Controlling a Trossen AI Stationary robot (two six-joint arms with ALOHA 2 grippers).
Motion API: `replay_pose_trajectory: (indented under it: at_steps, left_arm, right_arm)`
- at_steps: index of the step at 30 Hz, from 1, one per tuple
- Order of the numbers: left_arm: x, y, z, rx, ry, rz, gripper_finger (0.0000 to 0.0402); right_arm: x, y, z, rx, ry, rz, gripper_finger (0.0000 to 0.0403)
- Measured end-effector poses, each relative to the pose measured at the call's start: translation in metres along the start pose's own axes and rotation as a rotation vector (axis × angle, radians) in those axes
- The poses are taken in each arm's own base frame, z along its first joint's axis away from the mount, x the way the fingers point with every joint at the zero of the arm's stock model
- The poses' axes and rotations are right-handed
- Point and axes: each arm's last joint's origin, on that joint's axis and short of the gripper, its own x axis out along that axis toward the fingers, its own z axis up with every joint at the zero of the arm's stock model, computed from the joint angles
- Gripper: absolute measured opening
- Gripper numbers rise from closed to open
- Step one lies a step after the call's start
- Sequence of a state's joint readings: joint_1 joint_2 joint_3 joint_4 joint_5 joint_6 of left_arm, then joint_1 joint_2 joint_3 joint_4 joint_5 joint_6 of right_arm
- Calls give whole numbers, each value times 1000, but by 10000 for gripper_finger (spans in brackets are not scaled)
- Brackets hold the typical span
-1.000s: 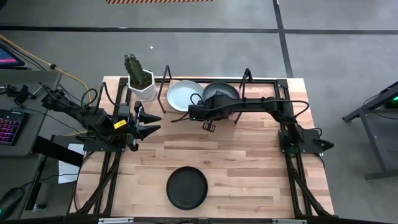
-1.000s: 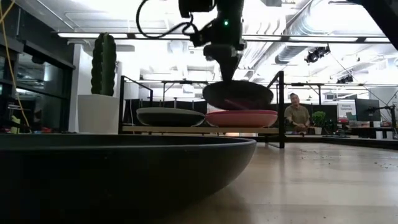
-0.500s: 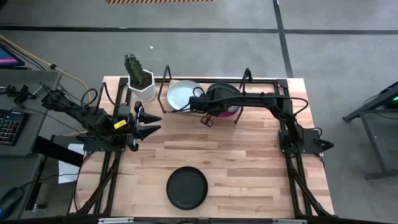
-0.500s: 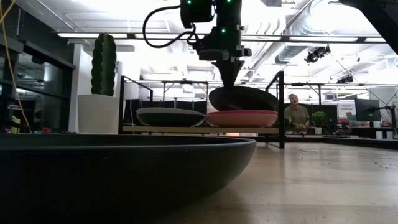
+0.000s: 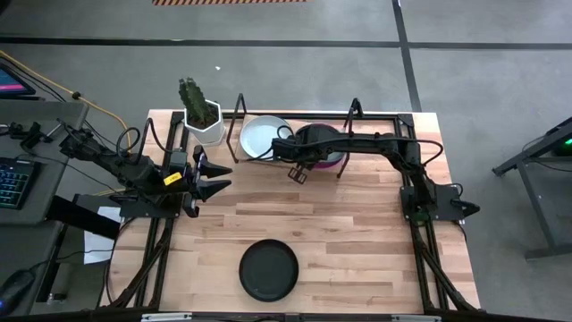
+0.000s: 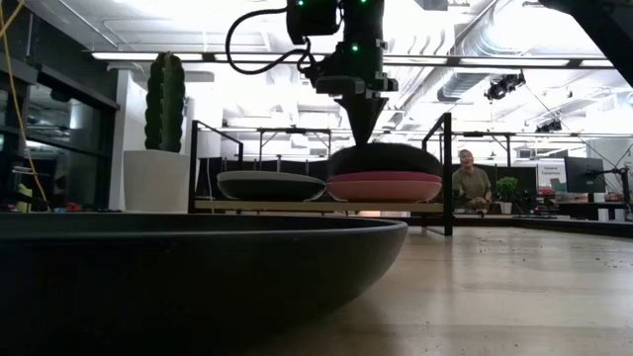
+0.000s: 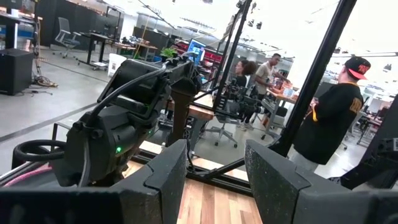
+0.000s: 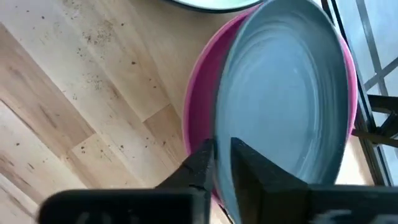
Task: Place and stack plates onto a shelf
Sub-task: Stack the dark green plate on top of the pink plate on the shelf, then stack the black plate on top of the white plate on the shelf
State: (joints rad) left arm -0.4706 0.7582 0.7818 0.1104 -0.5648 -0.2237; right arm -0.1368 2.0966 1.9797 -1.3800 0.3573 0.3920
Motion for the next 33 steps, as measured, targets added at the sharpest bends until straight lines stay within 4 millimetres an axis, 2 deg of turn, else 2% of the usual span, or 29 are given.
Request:
replay_pose_trajectory:
  at_steps: [7, 10, 14, 21, 24, 27, 31, 33]
  left_arm:
    - [0, 0, 0, 0, 0, -1, 152]
    - [0, 0, 0, 0, 0, -1, 152]
    - [0, 0, 0, 18, 1, 0, 152]
    - [0, 0, 0, 19, 0, 4, 152]
    - [0, 0, 0, 19, -1, 7, 152]
    - [0, 0, 0, 20, 0, 7, 152]
    - [1, 0, -1, 24, 4, 21, 152]
    - [1, 1, -3, 32, 13, 37, 152]
  right_arm:
    - [0, -1, -1, -59, 11, -5, 132]
    - [-7, -1, -3, -106, -6, 2, 166]
    - [-33, -1, -11, -155, -79, 34, 190]
    - [-90, 10, -41, -242, -250, 125, 193]
    - [-100, 15, -66, -236, -323, 173, 193]
    - [-93, 16, -102, -179, -368, 252, 193]
    - [-84, 15, -152, -10, -466, 484, 193]
    - [-83, 16, -169, 88, -552, 620, 193]
